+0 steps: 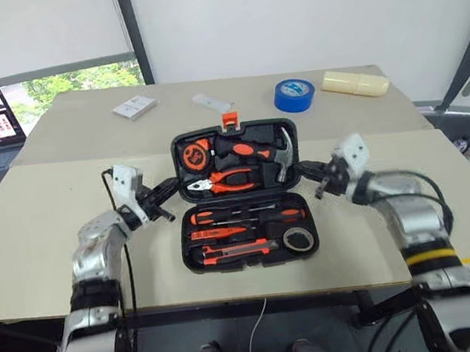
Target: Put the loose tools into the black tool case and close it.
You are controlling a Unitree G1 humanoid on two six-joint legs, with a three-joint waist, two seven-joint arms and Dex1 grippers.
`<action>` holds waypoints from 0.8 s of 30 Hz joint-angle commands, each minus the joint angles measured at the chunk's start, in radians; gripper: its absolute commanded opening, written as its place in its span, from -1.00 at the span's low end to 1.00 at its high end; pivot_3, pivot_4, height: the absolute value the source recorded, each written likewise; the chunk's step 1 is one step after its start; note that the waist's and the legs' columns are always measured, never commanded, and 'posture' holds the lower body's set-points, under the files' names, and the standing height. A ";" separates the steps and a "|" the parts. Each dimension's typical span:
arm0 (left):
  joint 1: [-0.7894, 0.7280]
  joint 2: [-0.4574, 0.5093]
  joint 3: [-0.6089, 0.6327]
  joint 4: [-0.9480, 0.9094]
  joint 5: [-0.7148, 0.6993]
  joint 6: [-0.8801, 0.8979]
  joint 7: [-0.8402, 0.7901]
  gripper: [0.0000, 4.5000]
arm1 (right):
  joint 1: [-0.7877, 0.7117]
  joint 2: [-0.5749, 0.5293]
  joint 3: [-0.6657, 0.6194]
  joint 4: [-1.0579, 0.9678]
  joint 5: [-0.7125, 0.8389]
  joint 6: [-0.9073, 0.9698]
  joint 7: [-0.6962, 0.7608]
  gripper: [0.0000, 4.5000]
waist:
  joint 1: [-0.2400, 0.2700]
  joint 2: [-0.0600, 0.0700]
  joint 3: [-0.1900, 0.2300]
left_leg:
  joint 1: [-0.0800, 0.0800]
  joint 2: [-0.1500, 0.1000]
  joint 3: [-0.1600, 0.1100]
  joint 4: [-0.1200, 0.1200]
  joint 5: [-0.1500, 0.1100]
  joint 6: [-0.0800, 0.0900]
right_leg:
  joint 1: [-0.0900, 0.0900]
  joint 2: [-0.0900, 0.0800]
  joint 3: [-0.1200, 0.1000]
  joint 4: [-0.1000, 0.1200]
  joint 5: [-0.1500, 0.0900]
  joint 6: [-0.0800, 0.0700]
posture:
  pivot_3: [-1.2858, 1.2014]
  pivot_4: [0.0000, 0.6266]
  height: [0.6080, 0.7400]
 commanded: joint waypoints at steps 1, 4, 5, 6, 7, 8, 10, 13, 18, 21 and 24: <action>0.115 0.039 0.029 -0.045 0.041 -0.187 0.008 -0.96 | 0.090 -0.112 -0.005 0.077 -0.198 -0.461 -0.094 -1.00 | 0.001 0.000 0.000 | 0.002 0.000 0.000 0.000 0.000 0.000 | 0.002 -0.001 0.000 0.000 0.000 0.000 | 0.03 -0.52 1.00; 0.201 0.050 0.005 -0.094 0.052 -0.273 -0.021 -0.82 | 0.115 -0.153 0.015 0.157 -0.325 -0.694 -0.204 -1.00 | -0.002 0.000 0.000 | 0.004 0.000 0.001 0.001 0.000 0.000 | 0.002 -0.001 0.001 0.000 0.000 0.000 | 0.03 -0.52 1.00; 0.224 0.054 -0.003 -0.106 0.060 -0.297 -0.024 -0.67 | 0.118 -0.162 0.028 0.178 -0.340 -0.743 -0.216 -1.00 | -0.003 0.000 0.000 | 0.005 0.000 0.002 0.001 0.000 0.000 | 0.003 -0.001 0.001 0.000 -0.001 0.000 | 0.03 -0.52 1.00; 0.253 0.061 -0.013 -0.118 0.063 -0.306 -0.036 -0.58 | 0.122 -0.168 0.043 0.198 -0.347 -0.781 -0.220 -0.83 | -0.004 0.000 0.000 | 0.006 0.000 0.002 0.000 0.000 -0.001 | 0.003 -0.001 0.002 0.000 -0.001 0.000 | 0.03 -0.52 1.00; 0.279 0.067 -0.015 -0.127 0.065 -0.317 -0.036 -0.42 | 0.126 -0.176 0.059 0.217 -0.350 -0.805 -0.220 -0.67 | -0.003 0.000 0.000 | 0.007 0.000 0.002 0.000 0.000 -0.001 | 0.003 -0.001 0.002 0.000 -0.001 0.000 | 0.03 -0.52 1.00; 0.297 0.070 -0.013 -0.131 0.066 -0.321 -0.027 -0.24 | 0.128 -0.183 0.071 0.234 -0.354 -0.816 -0.222 -0.56 | -0.002 0.000 0.000 | 0.007 0.000 0.002 0.000 0.000 -0.001 | 0.004 -0.001 0.002 0.000 -0.001 0.000 | 0.03 -0.52 1.00; 0.323 0.082 0.005 -0.127 0.063 -0.308 0.009 0.07 | 0.137 -0.194 0.075 0.252 -0.331 -0.800 -0.222 -0.27 | 0.003 0.000 0.000 | 0.007 0.000 0.002 0.001 0.000 -0.001 | 0.005 -0.002 0.002 0.000 -0.001 -0.001 | 0.03 -0.52 1.00; 0.332 0.107 0.054 -0.109 0.015 -0.208 0.040 0.42 | 0.180 -0.227 0.060 0.228 -0.226 -0.710 -0.153 0.19 | 0.003 0.000 0.000 | 0.007 0.000 0.002 0.002 0.000 -0.001 | 0.005 -0.002 0.002 0.000 -0.001 -0.001 | 0.03 -0.52 1.00; 0.279 0.133 0.067 -0.104 -0.042 -0.064 0.035 0.30 | 0.339 -0.299 0.005 0.008 0.118 -0.387 0.042 -0.12 | 0.004 0.000 0.000 | 0.014 0.001 0.001 0.001 0.000 -0.001 | 0.013 -0.002 0.001 -0.001 -0.002 -0.001 | 0.03 -0.52 1.00; 0.140 0.115 0.018 -0.074 -0.026 0.029 0.051 -0.09 | 0.489 -0.384 -0.007 -0.273 0.327 -0.092 0.140 -0.59 | 0.017 0.000 0.000 | 0.017 0.001 0.001 0.001 -0.001 -0.001 | 0.017 -0.002 0.000 -0.001 -0.005 -0.004 | 0.03 -0.52 1.00; 0.044 0.098 -0.034 -0.023 0.007 0.051 0.041 -0.58 | 0.564 -0.436 0.009 -0.437 0.372 0.051 0.181 -1.00 | 0.025 -0.001 0.000 | 0.017 0.002 0.000 0.002 -0.003 -0.005 | 0.017 -0.001 -0.001 0.000 -0.007 -0.003 | 0.03 -0.52 1.00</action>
